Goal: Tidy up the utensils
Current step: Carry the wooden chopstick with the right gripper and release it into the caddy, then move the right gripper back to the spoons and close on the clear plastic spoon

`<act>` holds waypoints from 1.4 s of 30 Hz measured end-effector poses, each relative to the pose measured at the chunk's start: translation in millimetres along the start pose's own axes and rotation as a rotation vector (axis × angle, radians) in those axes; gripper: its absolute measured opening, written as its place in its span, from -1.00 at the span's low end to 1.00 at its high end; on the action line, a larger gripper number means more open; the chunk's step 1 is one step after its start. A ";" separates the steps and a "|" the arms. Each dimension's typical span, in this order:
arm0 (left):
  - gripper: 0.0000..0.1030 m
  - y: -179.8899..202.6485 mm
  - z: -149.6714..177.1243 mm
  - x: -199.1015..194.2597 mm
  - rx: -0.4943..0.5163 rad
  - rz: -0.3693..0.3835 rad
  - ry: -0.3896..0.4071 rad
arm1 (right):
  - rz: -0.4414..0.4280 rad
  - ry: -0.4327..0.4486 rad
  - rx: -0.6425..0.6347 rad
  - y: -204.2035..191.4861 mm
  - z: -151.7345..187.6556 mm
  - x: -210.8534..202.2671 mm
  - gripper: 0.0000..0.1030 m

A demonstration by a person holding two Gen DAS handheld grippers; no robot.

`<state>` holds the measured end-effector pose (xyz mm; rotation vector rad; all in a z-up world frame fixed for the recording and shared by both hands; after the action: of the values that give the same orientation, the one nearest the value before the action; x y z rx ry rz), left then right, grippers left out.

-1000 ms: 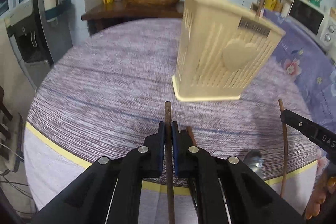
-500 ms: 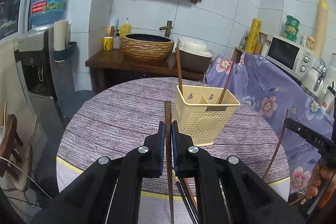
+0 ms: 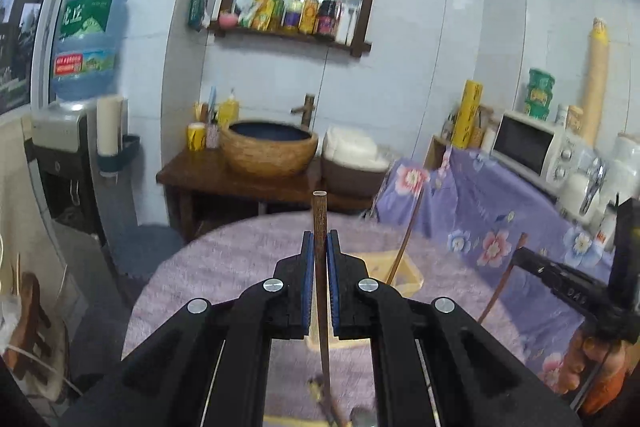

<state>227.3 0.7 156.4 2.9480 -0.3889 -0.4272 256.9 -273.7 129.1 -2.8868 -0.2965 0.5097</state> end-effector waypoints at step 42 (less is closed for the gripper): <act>0.23 0.4 51.7 94.6 -0.029 -0.075 -0.064 | 0.084 0.020 0.059 10.5 2.6 106.9 -0.07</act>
<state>299.6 -30.5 82.8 2.9342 -0.2778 -0.5327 356.1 -258.9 90.5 -2.8544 -0.1547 0.4952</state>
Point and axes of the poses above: each gripper's, at about its wrist camera, not at the fingertips, and x roughly the way its jaws point, y to its right, z to its underside, the point moved 3 cm from there along x, roughly the way its jaws point, and after that the axes turned 5 degrees about y, right-handed, at the moved point
